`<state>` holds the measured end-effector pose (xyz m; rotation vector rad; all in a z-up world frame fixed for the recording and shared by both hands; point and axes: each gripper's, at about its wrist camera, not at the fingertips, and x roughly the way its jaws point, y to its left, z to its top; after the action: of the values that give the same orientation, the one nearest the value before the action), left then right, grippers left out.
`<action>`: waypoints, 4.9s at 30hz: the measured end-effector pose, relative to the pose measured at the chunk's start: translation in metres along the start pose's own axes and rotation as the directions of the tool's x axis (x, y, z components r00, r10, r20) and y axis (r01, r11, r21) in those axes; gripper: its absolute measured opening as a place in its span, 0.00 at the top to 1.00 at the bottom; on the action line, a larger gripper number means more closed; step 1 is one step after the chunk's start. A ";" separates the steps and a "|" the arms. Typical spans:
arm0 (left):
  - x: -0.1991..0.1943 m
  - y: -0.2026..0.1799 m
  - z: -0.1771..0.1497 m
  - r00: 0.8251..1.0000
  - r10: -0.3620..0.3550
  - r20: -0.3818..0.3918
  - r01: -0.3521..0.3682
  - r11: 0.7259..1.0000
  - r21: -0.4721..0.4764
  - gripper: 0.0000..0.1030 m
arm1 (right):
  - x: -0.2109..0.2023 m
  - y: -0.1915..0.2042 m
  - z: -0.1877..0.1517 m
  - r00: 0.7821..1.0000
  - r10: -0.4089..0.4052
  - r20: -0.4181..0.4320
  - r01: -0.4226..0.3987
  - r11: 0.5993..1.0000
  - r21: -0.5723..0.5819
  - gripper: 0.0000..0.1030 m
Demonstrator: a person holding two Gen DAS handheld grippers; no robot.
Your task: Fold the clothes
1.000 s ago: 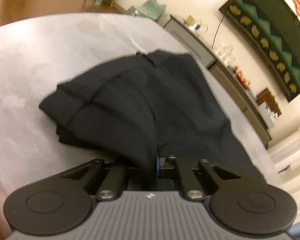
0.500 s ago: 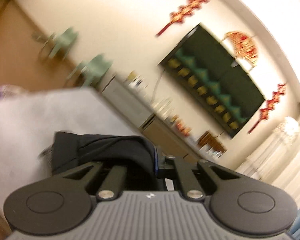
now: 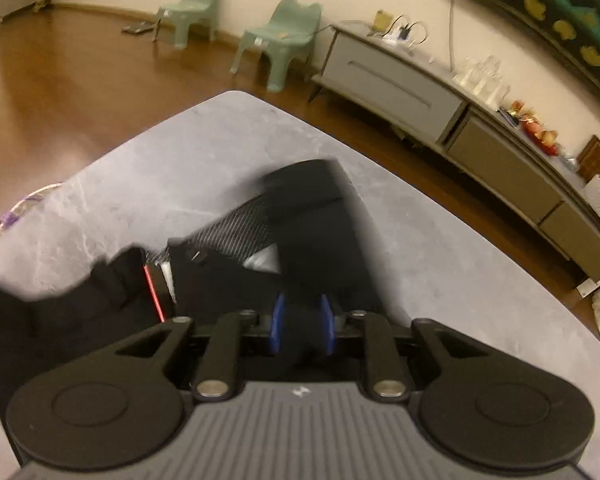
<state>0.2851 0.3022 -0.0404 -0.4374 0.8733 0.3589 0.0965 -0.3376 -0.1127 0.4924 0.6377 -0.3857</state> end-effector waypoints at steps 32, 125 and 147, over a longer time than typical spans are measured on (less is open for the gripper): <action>0.017 0.084 -0.058 0.990 0.126 0.057 -0.125 0.992 -0.033 0.96 | -0.005 -0.023 -0.043 0.922 0.365 -0.132 -0.361 0.931 0.054 0.46; 0.040 -0.019 -0.089 0.976 -0.207 0.071 0.096 0.699 0.709 0.41 | -0.010 -0.044 -0.024 0.985 -0.172 -0.036 0.151 0.933 -0.327 0.21; 0.067 0.030 -0.036 0.809 0.489 0.325 -0.587 0.690 0.423 0.39 | -0.003 -0.013 -0.042 0.993 0.113 -0.019 -0.108 0.861 -0.497 0.41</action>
<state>0.2878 0.3176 -0.1206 0.3696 0.8610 0.6827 0.0686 -0.3247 -0.1445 0.0290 0.6663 -0.1023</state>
